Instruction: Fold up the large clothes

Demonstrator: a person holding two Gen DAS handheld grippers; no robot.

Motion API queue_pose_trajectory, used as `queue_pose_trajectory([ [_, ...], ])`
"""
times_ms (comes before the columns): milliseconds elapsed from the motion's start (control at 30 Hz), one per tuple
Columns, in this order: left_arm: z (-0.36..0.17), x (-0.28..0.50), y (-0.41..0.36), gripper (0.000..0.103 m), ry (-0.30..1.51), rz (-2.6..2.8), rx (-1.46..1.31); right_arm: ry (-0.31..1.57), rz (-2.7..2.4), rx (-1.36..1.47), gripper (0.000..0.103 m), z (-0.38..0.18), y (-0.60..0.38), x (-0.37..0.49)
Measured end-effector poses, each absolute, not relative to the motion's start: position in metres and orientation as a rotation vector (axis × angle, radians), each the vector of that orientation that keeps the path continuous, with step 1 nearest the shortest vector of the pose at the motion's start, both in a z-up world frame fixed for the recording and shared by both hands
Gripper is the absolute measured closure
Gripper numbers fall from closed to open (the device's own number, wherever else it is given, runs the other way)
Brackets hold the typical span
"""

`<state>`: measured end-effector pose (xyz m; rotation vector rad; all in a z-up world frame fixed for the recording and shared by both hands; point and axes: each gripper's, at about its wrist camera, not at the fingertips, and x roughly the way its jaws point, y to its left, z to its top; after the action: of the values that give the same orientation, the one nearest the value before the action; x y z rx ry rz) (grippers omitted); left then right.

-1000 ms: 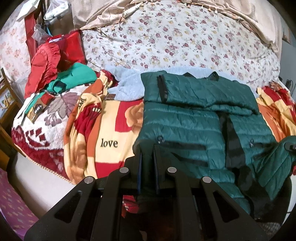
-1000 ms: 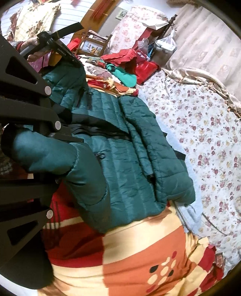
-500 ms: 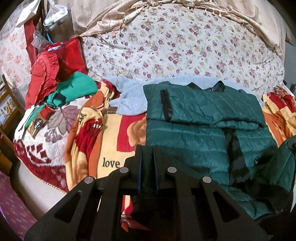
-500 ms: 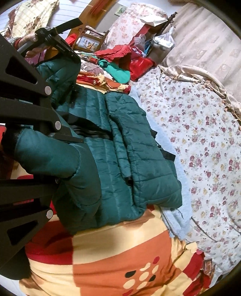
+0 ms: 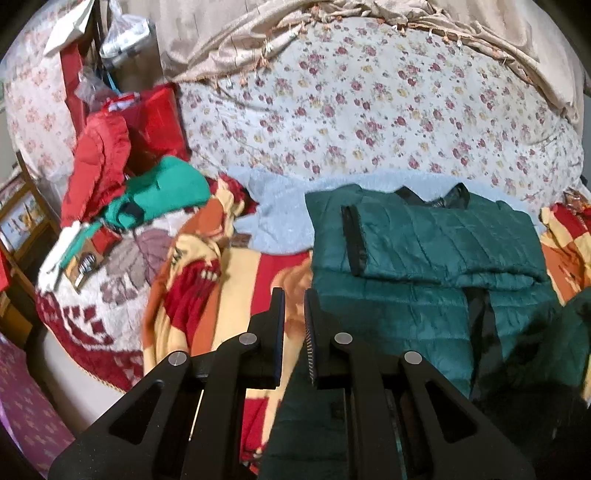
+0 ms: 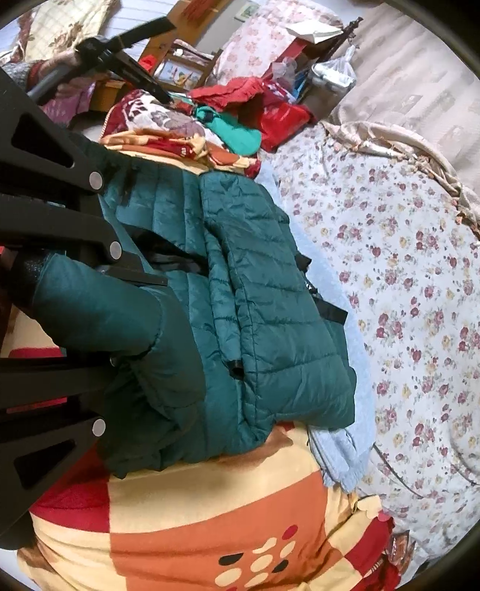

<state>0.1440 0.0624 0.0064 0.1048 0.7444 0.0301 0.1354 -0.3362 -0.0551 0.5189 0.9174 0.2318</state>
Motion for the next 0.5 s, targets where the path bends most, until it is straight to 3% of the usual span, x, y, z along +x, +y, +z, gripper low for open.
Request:
queue_pose_trajectory([
  [100,-0.005,0.134,0.079,0.088,0.791,0.002,0.066,0.921,0.227,0.525,0.089,-0.057,-0.338,0.140],
  [200,-0.028,0.126,0.106,0.060,0.870,-0.023,-0.020,0.925,0.223,0.528,0.089,-0.059,-0.339,0.141],
  [367,-0.066,0.114,0.153,0.058,0.981,-0.056,-0.210,0.929,0.216,0.527,0.089,-0.061,-0.339,0.140],
  [433,-0.075,0.110,0.161,0.049,1.001,-0.092,-0.260,0.930,0.213,0.524,0.089,-0.061,-0.338,0.140],
  [500,-0.085,0.107,0.165,0.046,1.018,-0.137,-0.298,0.931,0.209,0.521,0.089,-0.061,-0.337,0.140],
])
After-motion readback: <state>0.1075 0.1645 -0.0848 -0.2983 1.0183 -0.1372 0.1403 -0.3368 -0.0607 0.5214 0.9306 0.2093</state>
